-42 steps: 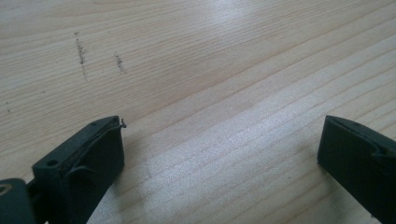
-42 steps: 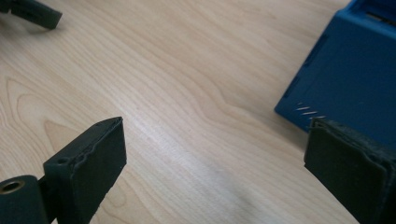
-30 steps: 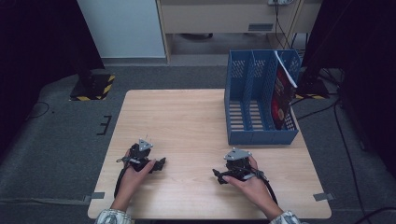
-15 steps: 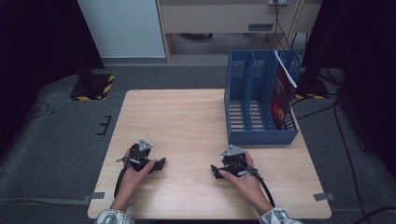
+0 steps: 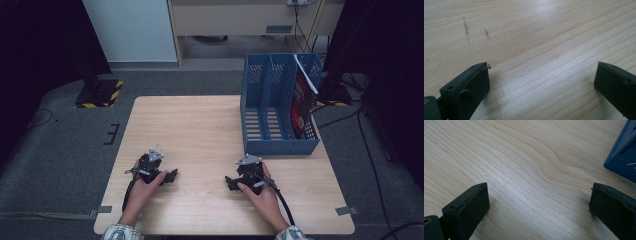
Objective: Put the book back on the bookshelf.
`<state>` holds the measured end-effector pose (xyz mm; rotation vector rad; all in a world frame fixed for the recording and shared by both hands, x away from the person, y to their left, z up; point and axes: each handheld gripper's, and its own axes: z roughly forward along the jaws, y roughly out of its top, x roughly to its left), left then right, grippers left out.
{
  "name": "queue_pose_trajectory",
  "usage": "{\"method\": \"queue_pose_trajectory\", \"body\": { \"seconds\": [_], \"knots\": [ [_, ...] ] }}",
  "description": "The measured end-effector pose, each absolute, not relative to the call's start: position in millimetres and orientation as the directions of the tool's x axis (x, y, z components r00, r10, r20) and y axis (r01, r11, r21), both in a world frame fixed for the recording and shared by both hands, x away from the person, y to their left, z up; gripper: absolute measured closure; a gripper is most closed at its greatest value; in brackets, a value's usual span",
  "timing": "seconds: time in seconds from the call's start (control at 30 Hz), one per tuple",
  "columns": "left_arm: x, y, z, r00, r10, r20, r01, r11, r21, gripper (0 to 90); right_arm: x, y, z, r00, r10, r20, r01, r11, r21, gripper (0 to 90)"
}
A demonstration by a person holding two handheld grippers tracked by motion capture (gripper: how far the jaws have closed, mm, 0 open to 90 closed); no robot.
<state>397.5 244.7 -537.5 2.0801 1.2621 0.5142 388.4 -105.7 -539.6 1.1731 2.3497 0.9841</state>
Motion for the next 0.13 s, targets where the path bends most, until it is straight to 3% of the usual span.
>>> {"method": "queue_pose_trajectory", "body": {
  "seconds": [0.13],
  "knots": [
    [397.6, 244.8, -537.6, 0.462, 0.887, 0.000, 0.635, -0.331, 0.698, 0.0, 388.0, -107.2, -539.8, -0.590, 0.807, 0.010, 0.575, 0.411, 0.708, 1.8]
  ]
}}
